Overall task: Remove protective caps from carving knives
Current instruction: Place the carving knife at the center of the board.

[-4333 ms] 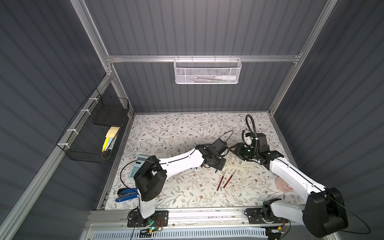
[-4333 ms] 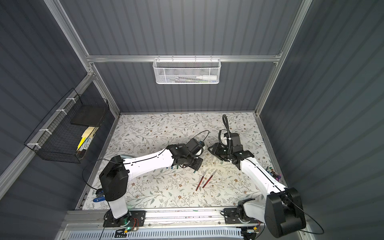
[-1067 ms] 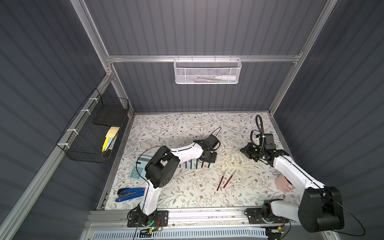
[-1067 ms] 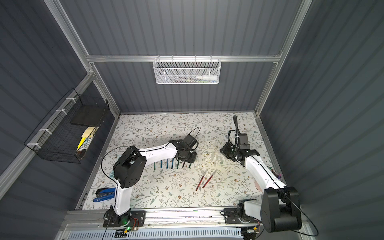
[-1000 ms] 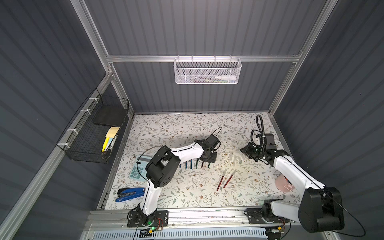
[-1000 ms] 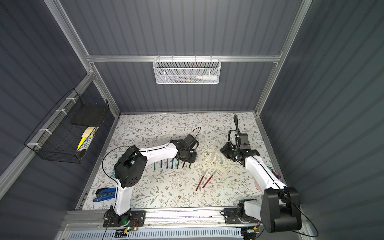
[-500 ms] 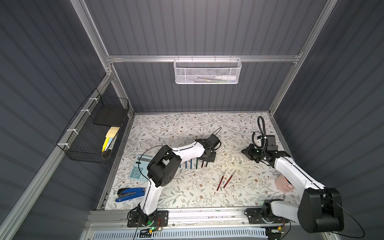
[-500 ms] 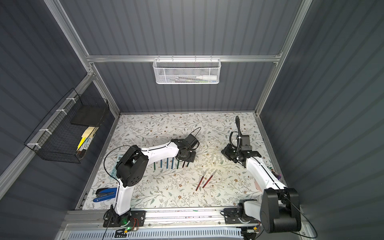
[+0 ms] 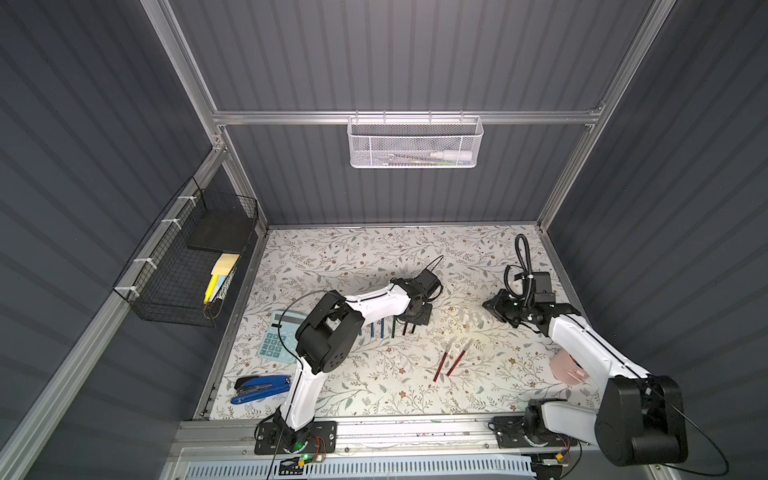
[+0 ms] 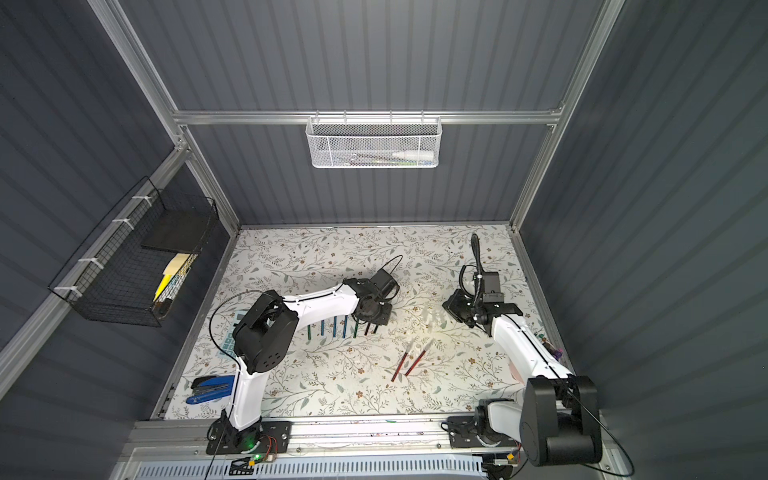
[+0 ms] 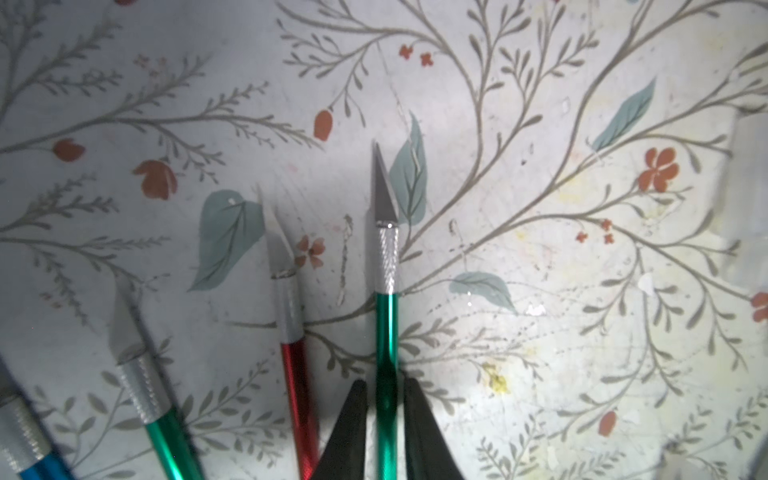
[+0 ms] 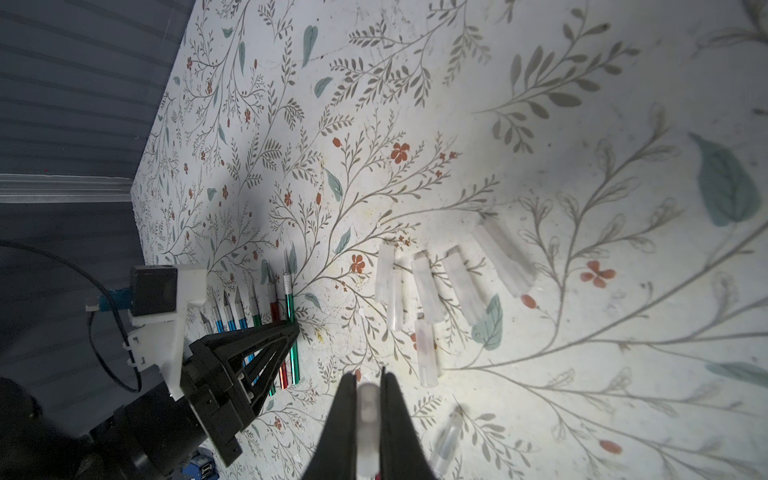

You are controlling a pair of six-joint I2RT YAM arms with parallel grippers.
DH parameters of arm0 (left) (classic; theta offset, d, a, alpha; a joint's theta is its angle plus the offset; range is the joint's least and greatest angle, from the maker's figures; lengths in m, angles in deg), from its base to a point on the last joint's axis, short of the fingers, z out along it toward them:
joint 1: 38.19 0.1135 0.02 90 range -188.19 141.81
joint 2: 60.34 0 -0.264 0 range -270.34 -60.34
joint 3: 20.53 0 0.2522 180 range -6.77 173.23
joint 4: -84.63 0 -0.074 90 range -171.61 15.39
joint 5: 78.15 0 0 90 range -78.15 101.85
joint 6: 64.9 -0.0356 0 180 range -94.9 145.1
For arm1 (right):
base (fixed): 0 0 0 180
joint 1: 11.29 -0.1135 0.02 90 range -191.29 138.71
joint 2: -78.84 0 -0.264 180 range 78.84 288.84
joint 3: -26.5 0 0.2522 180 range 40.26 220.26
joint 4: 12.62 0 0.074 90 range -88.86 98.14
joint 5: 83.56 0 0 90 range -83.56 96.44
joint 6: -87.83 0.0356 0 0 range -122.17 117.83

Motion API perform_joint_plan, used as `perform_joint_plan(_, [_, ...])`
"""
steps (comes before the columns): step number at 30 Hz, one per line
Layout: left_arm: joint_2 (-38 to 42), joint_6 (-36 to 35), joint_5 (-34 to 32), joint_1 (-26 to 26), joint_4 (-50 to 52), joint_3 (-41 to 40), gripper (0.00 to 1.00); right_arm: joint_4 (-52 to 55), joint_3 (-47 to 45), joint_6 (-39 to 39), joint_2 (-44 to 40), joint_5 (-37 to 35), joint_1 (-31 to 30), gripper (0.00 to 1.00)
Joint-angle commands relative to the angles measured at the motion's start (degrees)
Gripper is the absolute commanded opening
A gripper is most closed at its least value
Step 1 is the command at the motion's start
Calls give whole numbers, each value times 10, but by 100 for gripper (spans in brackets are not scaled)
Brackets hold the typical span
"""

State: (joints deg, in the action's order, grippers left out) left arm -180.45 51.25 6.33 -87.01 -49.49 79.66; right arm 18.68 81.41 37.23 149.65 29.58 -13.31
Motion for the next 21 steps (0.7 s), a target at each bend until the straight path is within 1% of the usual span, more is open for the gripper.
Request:
perform_joint_plan(1, [-22,3,-3,-2,18,3,19,-3,-9,-5,-9,4,3,4])
perform_joint_plan(6, [-17,5,3,-2,18,3,19,-7,-11,-8,4,4,4,7])
perform_joint_plan(12, [-3,7,14,-2,21,6,19,-22,-17,-5,19,8,7,7])
perform_joint_plan(21, [36,14,41,-2,8,-2,25,-22,-9,-23,62,-14,17,7])
